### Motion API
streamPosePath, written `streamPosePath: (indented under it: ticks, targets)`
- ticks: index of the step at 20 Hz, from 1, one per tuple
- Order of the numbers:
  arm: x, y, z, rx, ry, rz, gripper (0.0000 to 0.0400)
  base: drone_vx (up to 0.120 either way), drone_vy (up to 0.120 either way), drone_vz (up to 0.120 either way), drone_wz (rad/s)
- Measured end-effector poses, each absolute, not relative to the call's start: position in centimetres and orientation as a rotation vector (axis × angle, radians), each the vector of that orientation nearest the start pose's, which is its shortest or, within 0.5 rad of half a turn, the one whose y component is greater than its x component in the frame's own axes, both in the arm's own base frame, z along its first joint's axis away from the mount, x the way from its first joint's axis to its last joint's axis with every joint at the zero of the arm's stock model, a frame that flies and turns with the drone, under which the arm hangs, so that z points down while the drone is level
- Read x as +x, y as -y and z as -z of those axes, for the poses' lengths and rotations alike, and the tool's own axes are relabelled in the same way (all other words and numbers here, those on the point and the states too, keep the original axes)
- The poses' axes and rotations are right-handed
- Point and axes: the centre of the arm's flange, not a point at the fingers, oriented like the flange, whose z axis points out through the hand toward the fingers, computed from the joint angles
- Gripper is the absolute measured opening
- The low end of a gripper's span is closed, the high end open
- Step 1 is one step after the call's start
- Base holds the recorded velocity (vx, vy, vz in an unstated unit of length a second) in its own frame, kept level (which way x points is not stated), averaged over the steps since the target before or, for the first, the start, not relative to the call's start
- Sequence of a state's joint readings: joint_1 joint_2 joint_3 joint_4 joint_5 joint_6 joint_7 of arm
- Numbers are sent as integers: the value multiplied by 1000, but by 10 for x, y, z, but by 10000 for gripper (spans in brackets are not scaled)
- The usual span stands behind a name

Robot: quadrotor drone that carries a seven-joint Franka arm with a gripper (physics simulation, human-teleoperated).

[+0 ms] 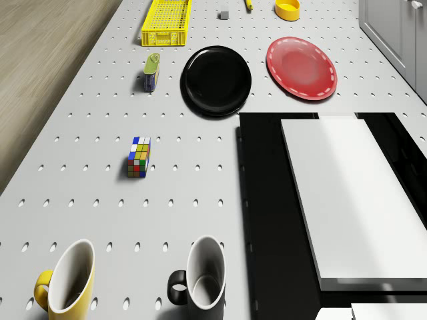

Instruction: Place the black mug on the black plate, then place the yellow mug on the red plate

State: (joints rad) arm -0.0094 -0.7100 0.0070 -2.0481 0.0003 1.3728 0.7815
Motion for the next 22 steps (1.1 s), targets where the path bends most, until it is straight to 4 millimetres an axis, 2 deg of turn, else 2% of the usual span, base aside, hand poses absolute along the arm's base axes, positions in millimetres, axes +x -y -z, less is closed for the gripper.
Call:
streamPosePath:
  ticks: [2, 14, 22]
  targets:
    - [303, -1, -691, -2894, -1199, 56, 400, 40, 0, 0, 0]
    - [302, -5, -691, -2925, -1212, 95, 400, 120, 0, 0, 0]
    - [301, -18, -690, -3034, -1259, 193, 400, 120, 0, 0, 0]
